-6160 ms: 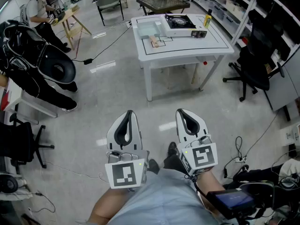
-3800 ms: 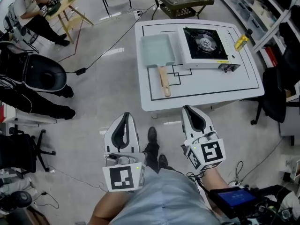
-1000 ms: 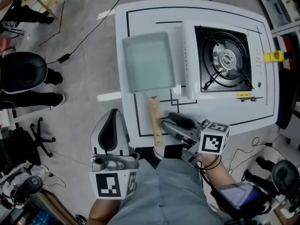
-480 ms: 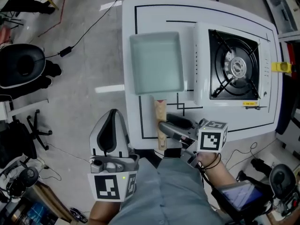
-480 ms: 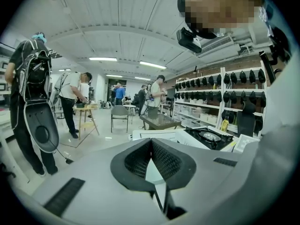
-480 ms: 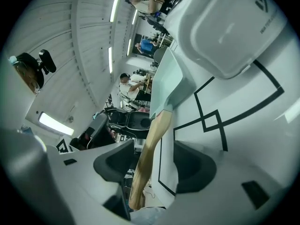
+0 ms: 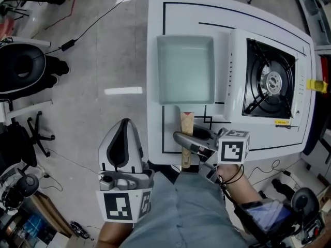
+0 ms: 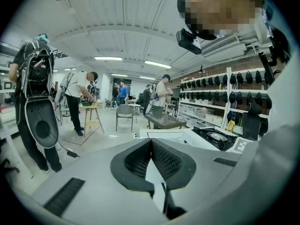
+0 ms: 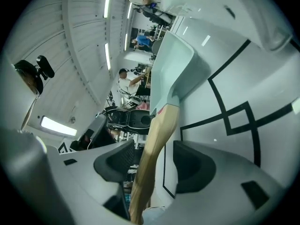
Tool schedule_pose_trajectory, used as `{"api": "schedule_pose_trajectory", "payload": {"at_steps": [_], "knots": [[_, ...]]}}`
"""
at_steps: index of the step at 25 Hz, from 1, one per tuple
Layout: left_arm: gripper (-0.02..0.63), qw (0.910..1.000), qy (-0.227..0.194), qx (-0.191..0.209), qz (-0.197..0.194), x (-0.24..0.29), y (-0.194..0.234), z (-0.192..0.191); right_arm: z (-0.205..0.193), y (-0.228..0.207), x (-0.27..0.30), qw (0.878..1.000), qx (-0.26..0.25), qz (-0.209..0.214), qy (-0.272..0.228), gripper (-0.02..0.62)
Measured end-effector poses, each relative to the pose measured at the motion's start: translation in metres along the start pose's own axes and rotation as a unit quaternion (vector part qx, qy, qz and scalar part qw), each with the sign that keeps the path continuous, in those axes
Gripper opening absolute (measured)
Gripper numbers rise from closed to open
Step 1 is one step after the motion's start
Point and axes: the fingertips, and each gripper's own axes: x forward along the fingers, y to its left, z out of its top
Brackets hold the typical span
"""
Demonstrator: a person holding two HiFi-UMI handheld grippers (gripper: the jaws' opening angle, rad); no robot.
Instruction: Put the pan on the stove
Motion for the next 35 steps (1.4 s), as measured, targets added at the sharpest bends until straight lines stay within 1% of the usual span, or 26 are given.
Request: {"api": "schedule_pose_trajectory", "payload": {"at_steps": [6, 13, 14, 15, 16, 17, 22, 28, 35], "knots": [[0.018, 0.9999, 0.001, -0.005, 0.011, -0.005, 0.009, -0.001, -0.001, 0.002, 0.010, 1.000, -0.002, 0.007, 0.018, 0.233], [0.018, 0.9997, 0.003, -0.009, 0.020, -0.009, 0.019, -0.002, 0.002, 0.003, 0.016, 1.000, 0.014, 0.006, 0.019, 0.230], [0.018, 0.9997, 0.003, -0.010, 0.021, -0.009, 0.019, -0.002, 0.002, 0.002, 0.017, 1.000, 0.015, 0.005, 0.020, 0.222], [0.018, 0.9997, 0.004, -0.010, 0.021, -0.009, 0.020, -0.002, 0.002, 0.001, 0.017, 1.000, 0.015, 0.002, 0.020, 0.181], [0.018, 0.9997, 0.004, -0.010, 0.022, -0.009, 0.021, -0.002, 0.002, 0.000, 0.017, 1.000, 0.016, 0.001, 0.019, 0.155], [0.018, 0.9997, 0.004, -0.011, 0.022, -0.009, 0.021, -0.002, 0.002, 0.000, 0.018, 1.000, 0.018, 0.000, 0.018, 0.143], [0.018, 0.9997, 0.003, -0.012, 0.023, -0.009, 0.023, -0.002, 0.003, -0.001, 0.018, 0.999, 0.025, 0.002, 0.021, 0.133], [0.018, 0.9996, 0.002, -0.012, 0.024, -0.011, 0.024, -0.001, 0.003, -0.001, 0.018, 0.998, 0.058, 0.011, 0.014, 0.110], [0.018, 0.9996, -0.001, -0.014, 0.025, -0.016, 0.025, 0.002, 0.007, 0.002, 0.017, 0.997, 0.071, 0.013, 0.009, 0.095]]}}
